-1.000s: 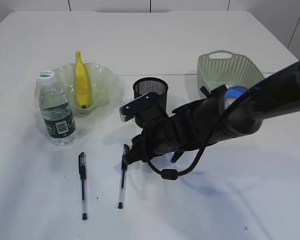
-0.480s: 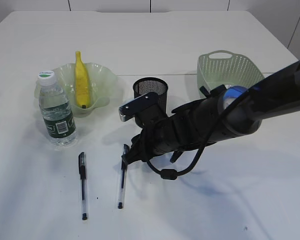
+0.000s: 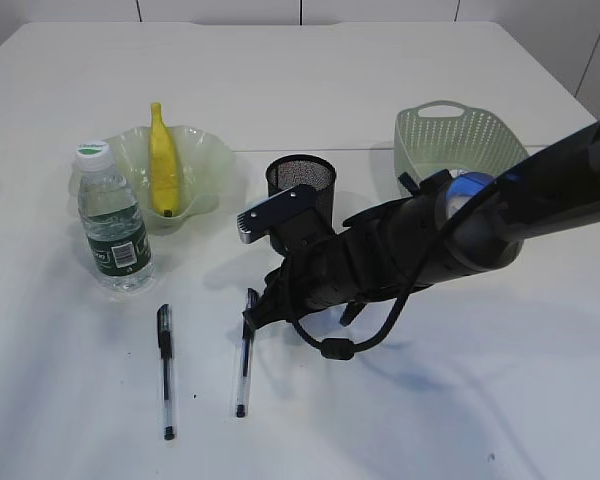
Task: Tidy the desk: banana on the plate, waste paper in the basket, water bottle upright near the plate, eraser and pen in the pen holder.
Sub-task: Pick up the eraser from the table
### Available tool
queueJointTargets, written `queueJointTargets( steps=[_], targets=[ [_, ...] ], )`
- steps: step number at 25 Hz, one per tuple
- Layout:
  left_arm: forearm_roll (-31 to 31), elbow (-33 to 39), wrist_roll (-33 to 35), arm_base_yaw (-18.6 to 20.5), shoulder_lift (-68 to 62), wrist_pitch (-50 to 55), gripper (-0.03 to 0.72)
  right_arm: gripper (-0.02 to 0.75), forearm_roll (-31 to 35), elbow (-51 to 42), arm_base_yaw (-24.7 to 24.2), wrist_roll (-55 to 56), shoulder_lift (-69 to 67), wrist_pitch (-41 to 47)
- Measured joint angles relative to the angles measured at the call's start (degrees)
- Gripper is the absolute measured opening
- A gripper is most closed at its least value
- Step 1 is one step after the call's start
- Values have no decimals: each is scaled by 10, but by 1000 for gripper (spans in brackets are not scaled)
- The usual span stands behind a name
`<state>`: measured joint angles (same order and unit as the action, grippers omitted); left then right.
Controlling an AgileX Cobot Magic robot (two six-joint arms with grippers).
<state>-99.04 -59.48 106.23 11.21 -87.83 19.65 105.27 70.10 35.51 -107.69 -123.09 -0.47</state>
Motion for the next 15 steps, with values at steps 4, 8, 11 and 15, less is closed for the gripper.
queueJointTargets(
  steps=[4,8,11,15],
  targets=[
    [0,0,0,0,0,0,507,194,0,0,0,0,0,0],
    [0,0,0,0,0,0,506,182,0,1,0,0,0,0],
    [0,0,0,0,0,0,506,174,0,1,0,0,0,0],
    [0,0,0,0,0,0,506,161,0,1,0,0,0,0]
  ],
)
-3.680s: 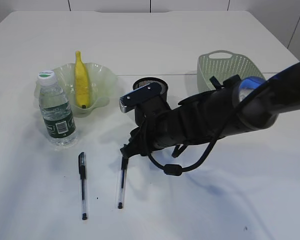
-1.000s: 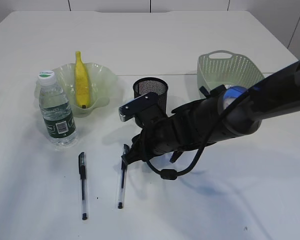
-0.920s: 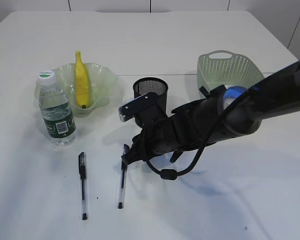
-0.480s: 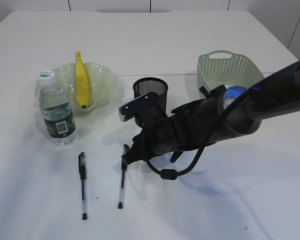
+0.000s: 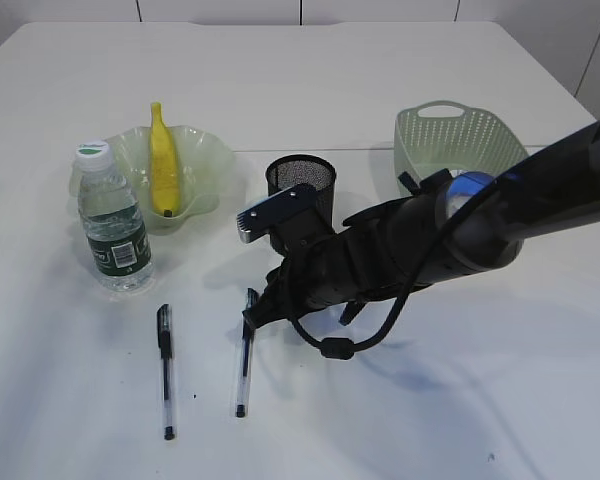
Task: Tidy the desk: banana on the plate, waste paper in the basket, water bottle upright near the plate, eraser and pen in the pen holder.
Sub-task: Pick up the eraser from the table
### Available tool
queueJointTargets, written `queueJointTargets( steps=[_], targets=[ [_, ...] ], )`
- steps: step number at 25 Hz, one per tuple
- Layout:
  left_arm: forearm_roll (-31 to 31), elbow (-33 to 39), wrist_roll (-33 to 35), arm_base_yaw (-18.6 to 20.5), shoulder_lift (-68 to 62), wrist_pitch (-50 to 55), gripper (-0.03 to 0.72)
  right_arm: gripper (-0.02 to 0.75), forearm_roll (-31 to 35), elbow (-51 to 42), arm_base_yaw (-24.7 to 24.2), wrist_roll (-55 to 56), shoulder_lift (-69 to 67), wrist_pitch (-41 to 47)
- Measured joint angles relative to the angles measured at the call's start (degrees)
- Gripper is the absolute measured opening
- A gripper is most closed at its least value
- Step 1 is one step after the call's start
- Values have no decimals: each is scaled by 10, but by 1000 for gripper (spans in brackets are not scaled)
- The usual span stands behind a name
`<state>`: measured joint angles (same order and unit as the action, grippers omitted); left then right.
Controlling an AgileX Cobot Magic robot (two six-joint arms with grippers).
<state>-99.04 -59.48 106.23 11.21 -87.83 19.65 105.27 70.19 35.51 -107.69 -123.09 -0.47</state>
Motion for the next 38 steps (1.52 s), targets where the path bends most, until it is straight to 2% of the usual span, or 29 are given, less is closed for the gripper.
queueJointTargets(
  steps=[26,38],
  targets=[
    [0,0,0,0,0,0,506,159,0,0,0,0,5,0],
    [0,0,0,0,0,1,506,158,0,17,0,2,55,5]
  ],
)
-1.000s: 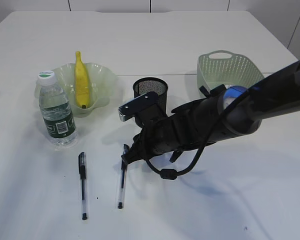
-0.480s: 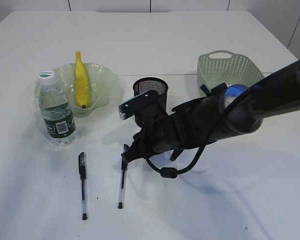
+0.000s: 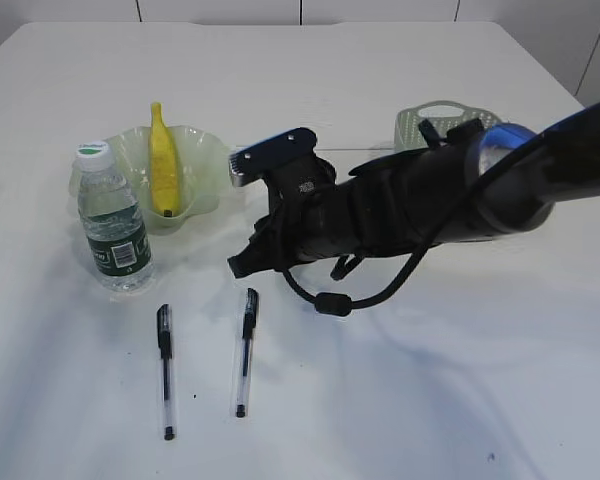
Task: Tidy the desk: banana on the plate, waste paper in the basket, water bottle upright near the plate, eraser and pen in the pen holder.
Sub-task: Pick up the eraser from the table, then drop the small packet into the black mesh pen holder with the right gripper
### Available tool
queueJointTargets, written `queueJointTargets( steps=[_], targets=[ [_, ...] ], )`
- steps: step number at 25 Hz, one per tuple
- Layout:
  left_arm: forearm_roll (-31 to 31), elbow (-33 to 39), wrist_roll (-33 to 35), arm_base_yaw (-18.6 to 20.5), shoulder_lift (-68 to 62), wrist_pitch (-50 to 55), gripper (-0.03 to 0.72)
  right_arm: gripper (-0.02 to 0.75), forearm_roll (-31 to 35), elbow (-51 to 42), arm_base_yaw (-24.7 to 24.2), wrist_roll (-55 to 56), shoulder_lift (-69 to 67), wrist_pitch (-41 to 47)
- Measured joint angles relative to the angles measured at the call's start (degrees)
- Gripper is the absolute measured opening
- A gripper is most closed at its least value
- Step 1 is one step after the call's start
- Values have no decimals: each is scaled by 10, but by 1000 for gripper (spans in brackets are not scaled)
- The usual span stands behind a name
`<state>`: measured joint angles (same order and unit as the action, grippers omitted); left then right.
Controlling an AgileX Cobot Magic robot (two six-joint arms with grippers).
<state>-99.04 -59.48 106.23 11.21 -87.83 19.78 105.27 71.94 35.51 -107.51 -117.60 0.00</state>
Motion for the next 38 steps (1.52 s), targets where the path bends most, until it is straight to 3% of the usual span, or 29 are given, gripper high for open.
queueJointTargets(
  steps=[11,20,29,38],
  targets=[
    [0,0,0,0,0,8,505,158,0,63,0,0,33,0],
    [0,0,-11,0,0,27,505,158,1,133,-2,-12,33,-80],
    [0,0,-17,0,0,36,505,158,3,136,-43,-16,31,-99],
    [0,0,-17,0,0,36,505,158,3,137,-46,-14,-2,-99]
  ],
)
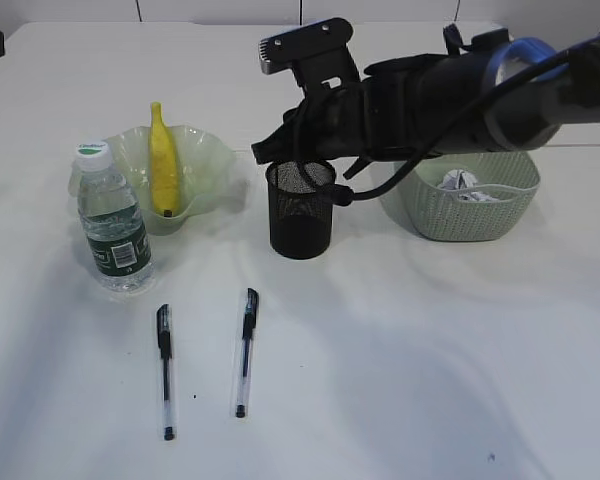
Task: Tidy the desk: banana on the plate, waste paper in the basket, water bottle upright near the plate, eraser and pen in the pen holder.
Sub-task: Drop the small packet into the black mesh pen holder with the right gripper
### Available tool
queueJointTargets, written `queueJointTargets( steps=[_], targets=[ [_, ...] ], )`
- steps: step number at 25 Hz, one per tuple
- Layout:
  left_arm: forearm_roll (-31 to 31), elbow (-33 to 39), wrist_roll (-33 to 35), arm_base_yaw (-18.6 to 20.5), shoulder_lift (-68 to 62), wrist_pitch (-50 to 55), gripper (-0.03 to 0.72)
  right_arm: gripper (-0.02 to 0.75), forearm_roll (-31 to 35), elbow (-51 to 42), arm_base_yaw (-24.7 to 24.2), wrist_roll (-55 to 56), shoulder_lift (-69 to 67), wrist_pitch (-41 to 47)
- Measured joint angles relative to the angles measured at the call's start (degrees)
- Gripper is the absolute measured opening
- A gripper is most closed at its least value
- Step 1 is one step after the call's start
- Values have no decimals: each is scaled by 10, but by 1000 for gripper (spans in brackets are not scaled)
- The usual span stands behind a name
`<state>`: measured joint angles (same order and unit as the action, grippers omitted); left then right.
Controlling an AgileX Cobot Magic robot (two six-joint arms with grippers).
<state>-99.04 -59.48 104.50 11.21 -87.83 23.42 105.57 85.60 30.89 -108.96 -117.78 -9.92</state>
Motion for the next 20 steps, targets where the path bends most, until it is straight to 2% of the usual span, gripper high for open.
queueJointTargets(
  steps=[20],
  targets=[
    [0,0,-1,0,0,0,505,159,0,0,0,0,-29,0]
  ],
)
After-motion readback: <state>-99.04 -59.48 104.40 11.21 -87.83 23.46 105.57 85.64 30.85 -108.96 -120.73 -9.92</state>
